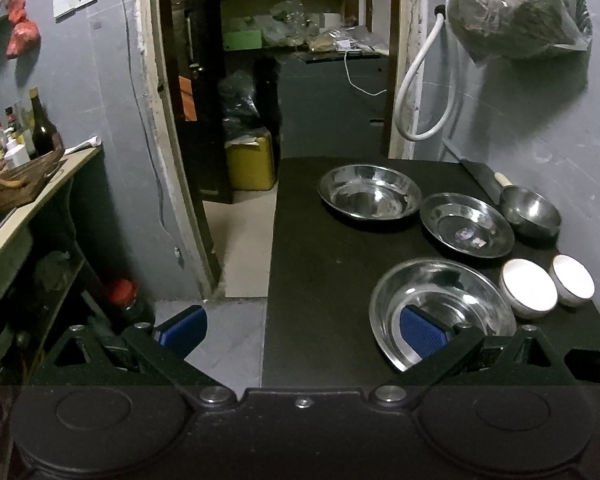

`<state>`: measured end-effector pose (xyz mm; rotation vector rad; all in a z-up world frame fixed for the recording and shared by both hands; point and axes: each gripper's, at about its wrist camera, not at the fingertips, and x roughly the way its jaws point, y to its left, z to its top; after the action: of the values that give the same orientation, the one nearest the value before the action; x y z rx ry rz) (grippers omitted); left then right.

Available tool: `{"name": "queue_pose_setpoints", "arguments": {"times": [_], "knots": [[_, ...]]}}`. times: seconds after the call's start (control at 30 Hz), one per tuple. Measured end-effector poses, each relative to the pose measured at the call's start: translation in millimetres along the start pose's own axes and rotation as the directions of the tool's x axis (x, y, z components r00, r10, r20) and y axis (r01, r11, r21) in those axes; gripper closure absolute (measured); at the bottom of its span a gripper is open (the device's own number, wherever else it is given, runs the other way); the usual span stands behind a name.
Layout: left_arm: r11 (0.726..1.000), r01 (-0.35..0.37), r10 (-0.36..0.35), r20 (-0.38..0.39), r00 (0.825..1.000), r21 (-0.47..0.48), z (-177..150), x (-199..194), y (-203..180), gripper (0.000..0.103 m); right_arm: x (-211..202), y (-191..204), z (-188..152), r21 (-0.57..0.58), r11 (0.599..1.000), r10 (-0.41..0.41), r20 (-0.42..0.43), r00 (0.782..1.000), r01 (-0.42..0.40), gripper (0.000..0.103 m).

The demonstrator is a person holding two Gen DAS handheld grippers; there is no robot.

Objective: Organize plates and bowls
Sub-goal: 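Move the left gripper to the rim of the large steel plate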

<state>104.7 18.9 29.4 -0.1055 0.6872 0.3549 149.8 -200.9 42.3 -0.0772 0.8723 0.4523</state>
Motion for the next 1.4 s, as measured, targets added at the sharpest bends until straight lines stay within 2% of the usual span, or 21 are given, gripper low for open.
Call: {"name": "queue_pose_setpoints", "arguments": {"times": [0.1, 0.2, 0.27, 0.4, 0.63, 0.93, 1.0, 1.13, 1.2, 1.3, 1.4], "knots": [[0.999, 0.036, -0.036, -0.001, 0.999, 0.002, 13.0, 16.4, 11.1, 0.001, 7.1, 6.4, 9.0, 0.008, 1.0, 0.028, 0.04, 0.999, -0.028, 0.0], [0.996, 0.084, -0.084, 0.007, 0.996, 0.007, 31.3, 41.1, 21.0, 0.001, 16.0, 15.8, 22.3, 0.006, 0.999, 0.05, 0.116, 0.992, -0.051, 0.0], [0.993, 0.114, -0.115, 0.016, 0.993, 0.021, 46.2, 61.5, 27.4, 0.001, 25.6, 23.7, 34.5, 0.0, 1.0, 0.03, 0.161, 0.987, -0.03, 0.0], [0.983, 0.174, -0.176, 0.029, 0.984, 0.056, 75.8, 108.4, 35.9, 0.001, 54.3, 36.7, 61.8, 0.012, 1.0, 0.0, 0.196, 0.981, -0.003, 0.0], [0.963, 0.241, -0.245, 0.016, 0.969, 0.118, 120.5, 195.2, 48.5, 0.001, 123.8, 55.3, 99.8, 0.084, 0.996, -0.001, 0.183, 0.983, -0.015, 0.0], [0.945, 0.323, -0.316, -0.108, 0.942, 0.051, 145.3, 283.9, 60.1, 0.005, 195.1, 76.7, 130.8, 0.171, 0.985, 0.012, 0.127, 0.992, -0.034, 0.006], [0.94, 0.34, -0.334, -0.125, 0.934, 0.034, 148.0, 296.9, 61.4, 0.008, 208.4, 79.0, 134.7, 0.193, 0.98, 0.016, 0.116, 0.993, -0.038, 0.008], [0.927, 0.373, -0.364, -0.154, 0.919, 0.037, 154.5, 318.1, 60.6, 0.012, 228.5, 77.6, 140.2, 0.26, 0.965, -0.005, 0.087, 0.996, -0.018, 0.019], [0.923, 0.383, -0.372, -0.161, 0.914, 0.045, 158.4, 325.5, 56.1, 0.014, 235.3, 75.4, 140.9, 0.29, 0.957, -0.015, 0.075, 0.997, -0.008, 0.02], [0.911, 0.409, -0.394, -0.177, 0.902, 0.053, 162.3, 334.4, 48.8, 0.024, 243.7, 70.9, 140.0, 0.331, 0.944, -0.026, 0.061, 0.998, 0.004, 0.024], [0.902, 0.428, -0.409, -0.198, 0.891, 0.062, 164.1, 342.1, 41.2, 0.029, 249.2, 67.1, 139.5, 0.363, 0.932, -0.027, 0.045, 0.999, 0.009, 0.028]]}}
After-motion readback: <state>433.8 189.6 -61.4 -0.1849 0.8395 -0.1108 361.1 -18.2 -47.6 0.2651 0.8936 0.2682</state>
